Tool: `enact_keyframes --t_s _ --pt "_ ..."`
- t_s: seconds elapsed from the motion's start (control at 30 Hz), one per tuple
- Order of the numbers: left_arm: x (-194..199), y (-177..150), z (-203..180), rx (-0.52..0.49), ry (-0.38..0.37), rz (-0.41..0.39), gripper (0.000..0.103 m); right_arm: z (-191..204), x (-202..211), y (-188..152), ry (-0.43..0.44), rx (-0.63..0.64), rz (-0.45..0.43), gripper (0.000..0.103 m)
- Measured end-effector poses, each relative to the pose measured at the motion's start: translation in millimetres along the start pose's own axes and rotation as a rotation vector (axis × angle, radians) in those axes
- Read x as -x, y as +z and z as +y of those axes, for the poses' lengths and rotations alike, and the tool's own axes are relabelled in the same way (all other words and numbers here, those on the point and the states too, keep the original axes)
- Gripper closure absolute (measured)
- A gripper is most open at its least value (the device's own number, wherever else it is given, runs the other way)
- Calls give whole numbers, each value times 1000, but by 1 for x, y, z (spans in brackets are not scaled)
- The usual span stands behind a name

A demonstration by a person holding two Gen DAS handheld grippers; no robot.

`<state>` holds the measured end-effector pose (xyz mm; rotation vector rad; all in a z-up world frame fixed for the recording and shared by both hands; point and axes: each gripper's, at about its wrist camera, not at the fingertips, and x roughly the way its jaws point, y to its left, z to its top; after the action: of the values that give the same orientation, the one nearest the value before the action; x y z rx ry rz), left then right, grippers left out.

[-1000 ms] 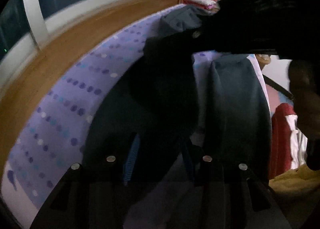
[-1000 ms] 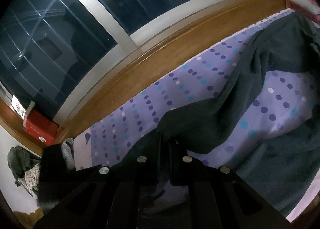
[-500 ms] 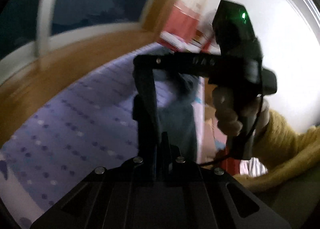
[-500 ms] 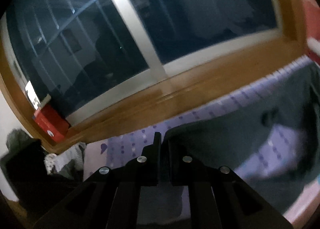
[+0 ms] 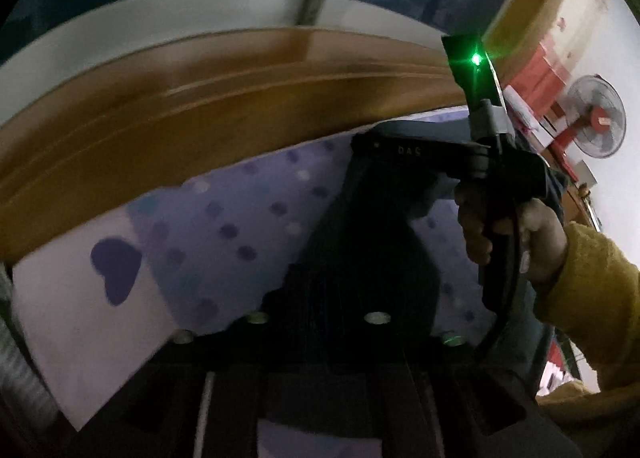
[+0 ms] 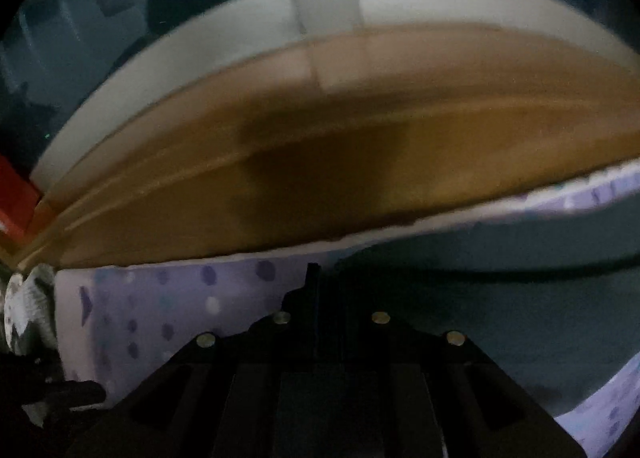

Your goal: Fold clothes

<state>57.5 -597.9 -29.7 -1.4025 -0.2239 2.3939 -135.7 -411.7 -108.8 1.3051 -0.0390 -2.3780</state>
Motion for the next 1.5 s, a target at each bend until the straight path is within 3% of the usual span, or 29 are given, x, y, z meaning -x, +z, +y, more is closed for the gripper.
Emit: enact_keyframes --t_s 0.03,0.13,0.2,0.33,0.4,0.5,0.73,0.87,0.97,1.0,1.03,1.07,1.1,1.23,1.37,1.5 --pt "1 -3 1 8 3 5 72 -2 1 -2 12 -13 -3 89" --pt "2 -12 3 20 24 18 69 -4 22 -7 67 -35 -10 68" --pt "3 -20 3 30 38 14 68 -2 50 -14 86 -17 -66 58" --pt "9 -33 6 60 42 -2 66 5 119 -42 25 80 -192 46" --pt "11 -43 9 58 41 -5 61 14 137 -58 25 128 -188 44" --pt "11 -56 14 67 57 16 58 23 142 -92 83 151 -92 44" --pt "-3 -67 29 107 55 33 58 56 104 -151 228 68 121 44" --pt "-12 -61 27 77 63 11 56 75 95 -154 185 77 127 44" --pt "-17 -60 20 58 46 -12 45 82 85 -152 150 61 129 49" --pt "-18 -60 17 52 37 -21 45 84 85 -153 132 65 115 62" --pt "-20 -61 15 59 7 -18 63 87 81 -152 109 78 116 69" --pt "-23 -61 14 68 -28 -14 85 88 82 -154 85 92 107 92" --pt "-22 -61 14 85 -39 -17 96 90 81 -154 96 95 118 101" --pt "10 -55 18 107 -13 -103 96 100 105 -149 167 78 81 101" --pt "62 -39 39 126 50 -207 96 140 133 -136 248 164 20 101" --pt "71 -33 50 104 130 -229 96 169 130 -124 286 199 15 101"
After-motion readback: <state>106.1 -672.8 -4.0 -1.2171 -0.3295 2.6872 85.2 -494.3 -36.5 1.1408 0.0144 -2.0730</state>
